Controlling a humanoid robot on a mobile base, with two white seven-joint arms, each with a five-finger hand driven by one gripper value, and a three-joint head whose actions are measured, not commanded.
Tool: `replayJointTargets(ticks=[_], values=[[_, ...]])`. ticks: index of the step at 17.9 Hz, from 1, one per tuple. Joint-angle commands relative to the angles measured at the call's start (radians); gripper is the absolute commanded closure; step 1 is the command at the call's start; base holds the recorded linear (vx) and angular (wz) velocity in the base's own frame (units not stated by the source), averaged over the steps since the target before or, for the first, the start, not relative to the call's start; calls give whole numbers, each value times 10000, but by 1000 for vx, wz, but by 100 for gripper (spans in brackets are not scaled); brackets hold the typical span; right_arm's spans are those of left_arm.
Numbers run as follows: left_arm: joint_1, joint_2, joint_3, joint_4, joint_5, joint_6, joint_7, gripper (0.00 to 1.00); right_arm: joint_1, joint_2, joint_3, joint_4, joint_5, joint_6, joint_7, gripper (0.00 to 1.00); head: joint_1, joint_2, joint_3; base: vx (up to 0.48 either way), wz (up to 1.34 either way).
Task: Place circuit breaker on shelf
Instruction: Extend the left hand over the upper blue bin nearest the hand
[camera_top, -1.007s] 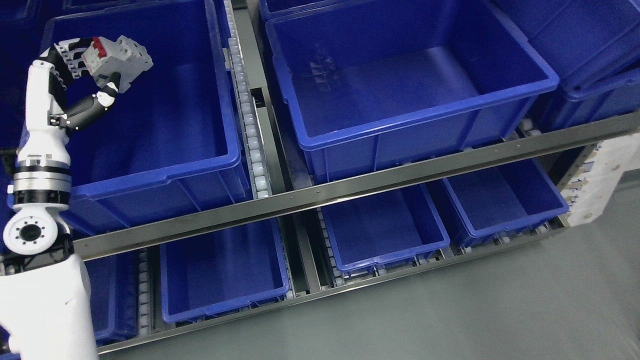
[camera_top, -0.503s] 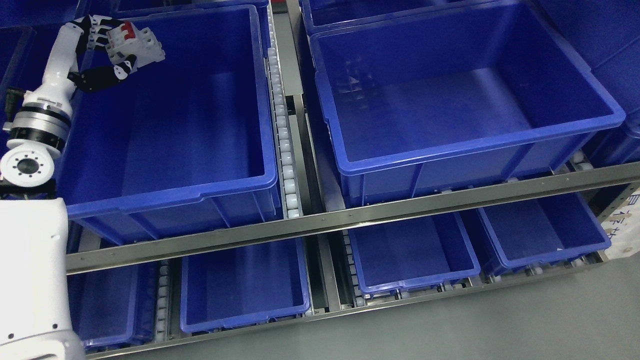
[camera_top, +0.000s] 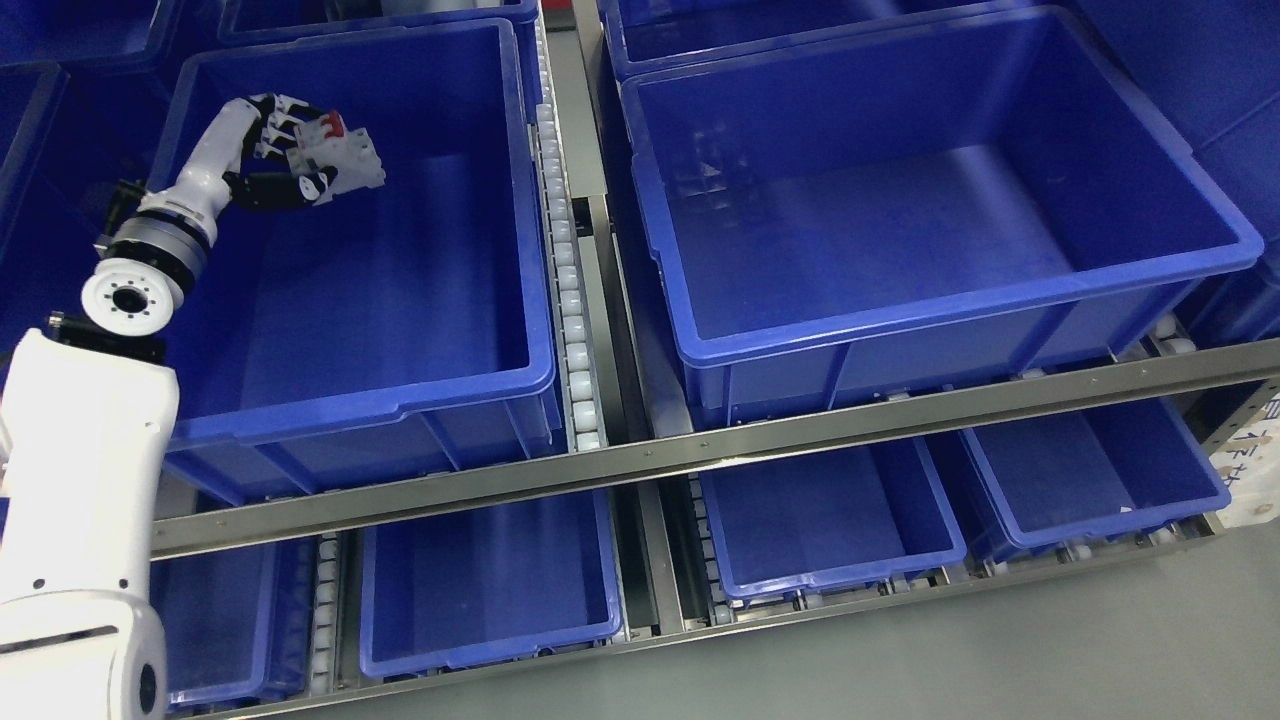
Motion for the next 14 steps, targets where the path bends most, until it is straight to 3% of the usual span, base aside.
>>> replayJointTargets(ticks=[1, 5, 8, 10, 13, 14], values=[[-304, 13, -1068, 2638, -78, 92, 21, 77, -1, -175, 199, 0, 2, 314, -6, 0, 0, 0, 0, 0, 0], [-380, -33, -1007, 2623, -78, 292, 82, 48, -1, -175, 199, 0, 2, 314, -7, 0, 0, 0, 0, 0, 0], [-794, 13, -1022, 2623, -78, 292, 113, 36, -1, -175, 199, 0, 2, 314, 9, 0, 0, 0, 0, 0, 0], [-963, 28, -991, 2577, -62, 277, 219, 21, -1, -175, 199, 0, 2, 314, -6, 0, 0, 0, 0, 0, 0], [-1040, 44, -793, 1998, -1, 261, 1351, 3, -1, -175, 199, 0, 2, 314, 9, 0, 0, 0, 0, 0, 0], [-1086, 44, -488, 1478, 45, 261, 1628, 2, -1, -175, 199, 0, 2, 314, -6, 0, 0, 0, 0, 0, 0]])
